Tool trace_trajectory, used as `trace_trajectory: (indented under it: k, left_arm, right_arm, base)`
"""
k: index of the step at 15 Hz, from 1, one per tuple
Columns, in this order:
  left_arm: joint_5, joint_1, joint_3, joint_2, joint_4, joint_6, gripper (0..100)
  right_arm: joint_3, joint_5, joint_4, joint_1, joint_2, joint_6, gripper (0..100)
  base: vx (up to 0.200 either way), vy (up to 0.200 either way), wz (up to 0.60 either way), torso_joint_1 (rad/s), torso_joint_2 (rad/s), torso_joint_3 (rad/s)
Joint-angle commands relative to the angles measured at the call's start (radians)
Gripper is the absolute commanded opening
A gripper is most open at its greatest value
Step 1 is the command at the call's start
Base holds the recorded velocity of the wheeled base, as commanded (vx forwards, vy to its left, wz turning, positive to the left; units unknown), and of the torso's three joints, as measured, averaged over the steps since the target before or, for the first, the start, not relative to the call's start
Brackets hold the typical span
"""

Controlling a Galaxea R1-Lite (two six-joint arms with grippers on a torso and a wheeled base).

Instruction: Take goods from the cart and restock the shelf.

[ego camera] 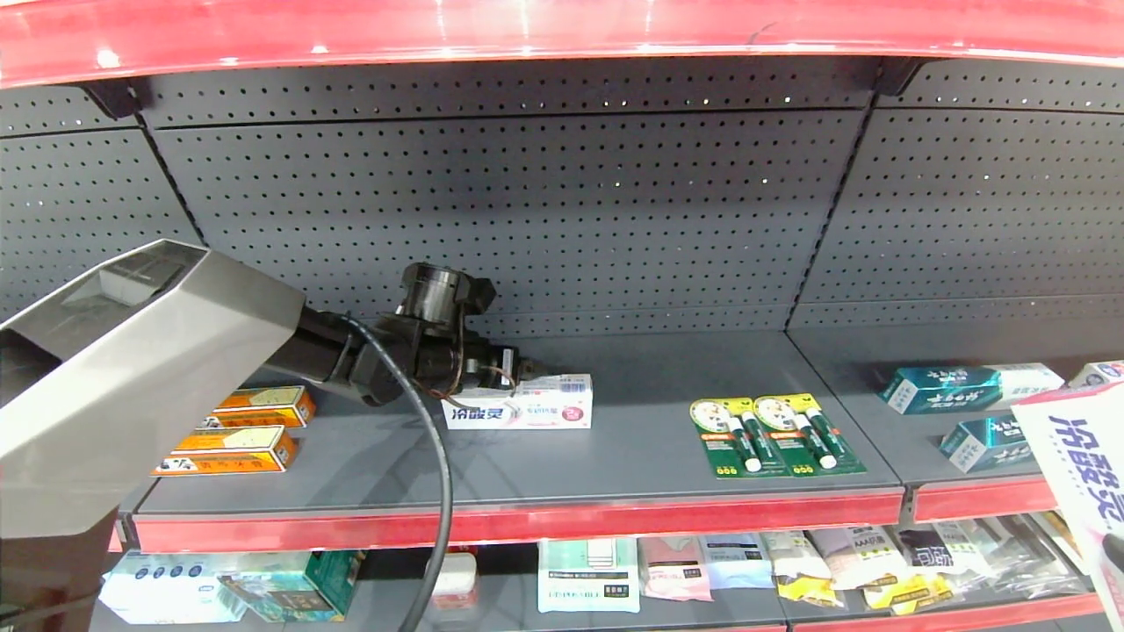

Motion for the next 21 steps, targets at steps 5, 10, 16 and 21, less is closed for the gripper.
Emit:
trace_trajectory:
  k: [5, 10, 16, 21]
  left_arm:
    - [-0.019, -0.001, 0.011, -0.004, 0.003, 0.001, 100]
    - [-0.033, -0.001, 0.062, -0.016, 0.001, 0.04, 100]
    - [-0.034, -0.001, 0.149, -0.062, 0.0, 0.04, 100]
    - [-0.033, -0.001, 0.191, -0.079, -0.006, 0.037, 100]
  right_arm:
    - [0.009, 0.001, 0.0, 0.002, 0.001, 0.0, 0]
    - [0.011, 0.001, 0.0, 0.002, 0.003, 0.001, 0]
    - [0.014, 0.001, 0.0, 0.002, 0.001, 0.003, 0]
    - [0.014, 0.001, 0.0, 0.002, 0.0, 0.003, 0]
  base:
    - [0.0, 0.0, 0.0, 0.0, 0.0, 0.0]
    - [0.0, 0.0, 0.0, 0.0, 0.0, 0.0]
    - [0.0, 0.0, 0.0, 0.0, 0.0, 0.0]
    - [0.0, 0.0, 0.0, 0.0, 0.0, 0.0]
